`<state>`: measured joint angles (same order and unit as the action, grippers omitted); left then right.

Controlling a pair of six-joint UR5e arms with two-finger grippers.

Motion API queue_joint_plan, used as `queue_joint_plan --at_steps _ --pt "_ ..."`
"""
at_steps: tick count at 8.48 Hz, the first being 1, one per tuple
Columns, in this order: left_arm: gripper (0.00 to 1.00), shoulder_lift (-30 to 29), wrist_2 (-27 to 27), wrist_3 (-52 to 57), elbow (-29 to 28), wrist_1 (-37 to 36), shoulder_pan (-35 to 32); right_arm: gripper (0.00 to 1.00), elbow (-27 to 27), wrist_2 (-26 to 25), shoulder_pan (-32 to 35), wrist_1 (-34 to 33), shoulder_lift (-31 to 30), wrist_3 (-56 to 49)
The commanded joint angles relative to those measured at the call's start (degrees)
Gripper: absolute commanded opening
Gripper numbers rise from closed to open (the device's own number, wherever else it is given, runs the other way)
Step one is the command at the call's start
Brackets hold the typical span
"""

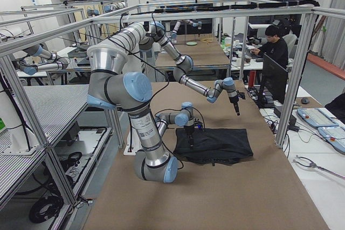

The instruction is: Fold clothes

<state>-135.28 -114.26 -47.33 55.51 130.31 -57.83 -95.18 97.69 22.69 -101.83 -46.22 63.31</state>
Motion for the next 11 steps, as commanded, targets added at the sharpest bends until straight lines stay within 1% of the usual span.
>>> queue_joint_plan --at_steps 1,2,3,5,8,10,11 --pt "1.0 0.0 0.0 0.0 0.0 0.0 0.0 0.57 -2.4 -3.6 -4.0 -3.7 -0.5 -1.0" --pt "1.0 0.0 0.0 0.0 0.0 -0.1 0.0 0.54 -5.3 -3.7 -4.6 -7.7 -0.6 -2.5" --pt "1.0 0.8 0.0 0.0 0.1 0.0 0.0 0.51 -7.4 -5.0 -5.2 -9.9 -1.1 -3.7" --pt "1.0 0.9 0.0 0.0 0.4 0.0 0.0 0.5 -7.0 -8.0 -7.1 -9.7 -2.2 -4.3" --pt "1.0 0.9 0.0 0.0 0.4 0.0 0.0 0.48 -7.1 -8.0 -7.2 -9.6 -3.1 -5.2" --pt "1.0 0.9 0.0 0.0 0.4 0.0 0.0 0.43 -7.0 -8.0 -7.4 -8.6 -3.3 -5.1" --pt "1.0 0.9 0.0 0.0 0.4 0.0 0.0 0.4 -7.0 -8.0 -7.7 -8.3 -3.3 -5.2"
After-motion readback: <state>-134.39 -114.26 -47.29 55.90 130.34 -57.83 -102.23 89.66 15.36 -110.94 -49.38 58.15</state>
